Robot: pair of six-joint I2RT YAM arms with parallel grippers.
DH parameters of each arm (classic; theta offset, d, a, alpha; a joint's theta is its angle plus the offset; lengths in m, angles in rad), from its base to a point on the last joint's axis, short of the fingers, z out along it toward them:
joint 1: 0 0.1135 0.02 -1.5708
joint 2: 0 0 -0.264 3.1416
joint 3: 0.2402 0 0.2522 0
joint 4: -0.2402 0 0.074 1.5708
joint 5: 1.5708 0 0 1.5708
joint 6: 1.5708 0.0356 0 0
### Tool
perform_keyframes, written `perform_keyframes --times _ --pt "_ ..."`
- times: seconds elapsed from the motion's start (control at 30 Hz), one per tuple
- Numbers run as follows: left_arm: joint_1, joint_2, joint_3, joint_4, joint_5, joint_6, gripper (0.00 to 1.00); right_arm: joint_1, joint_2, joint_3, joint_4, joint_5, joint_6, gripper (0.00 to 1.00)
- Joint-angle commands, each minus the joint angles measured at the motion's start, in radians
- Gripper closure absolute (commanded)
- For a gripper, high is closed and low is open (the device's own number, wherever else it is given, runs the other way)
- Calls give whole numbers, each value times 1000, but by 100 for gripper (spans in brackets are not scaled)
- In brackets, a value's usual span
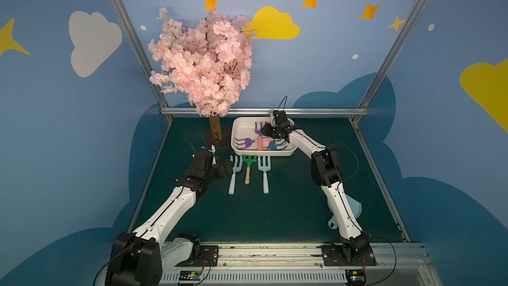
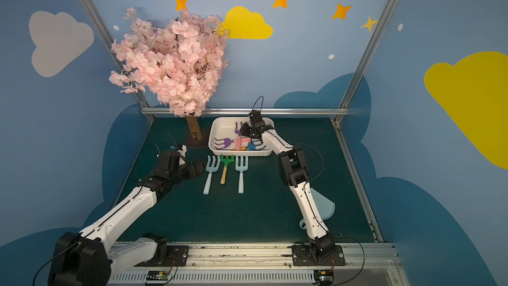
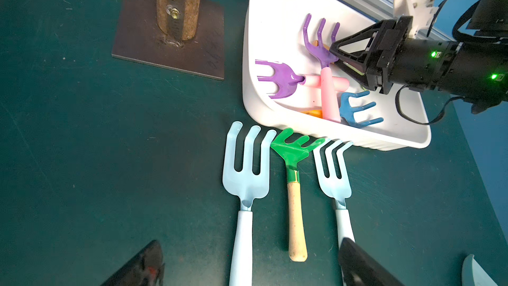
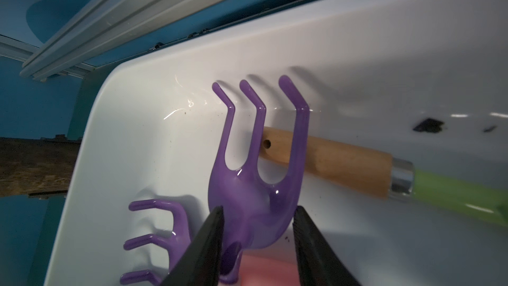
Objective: Take the hand rake out of the storage box
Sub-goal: Pick up the rake from the storage box.
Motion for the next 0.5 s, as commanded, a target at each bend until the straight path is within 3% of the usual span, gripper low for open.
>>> perform_keyframes --times 0.0,0.33,0.47 --pt "5 -16 -5 10 13 8 0 9 19 16 4 13 37 56" --pt "13 -26 -9 4 8 7 0 15 23 6 -5 49 64 58" --pt "14 -19 -5 2 16 5 0 12 30 -7 52 36 104 66"
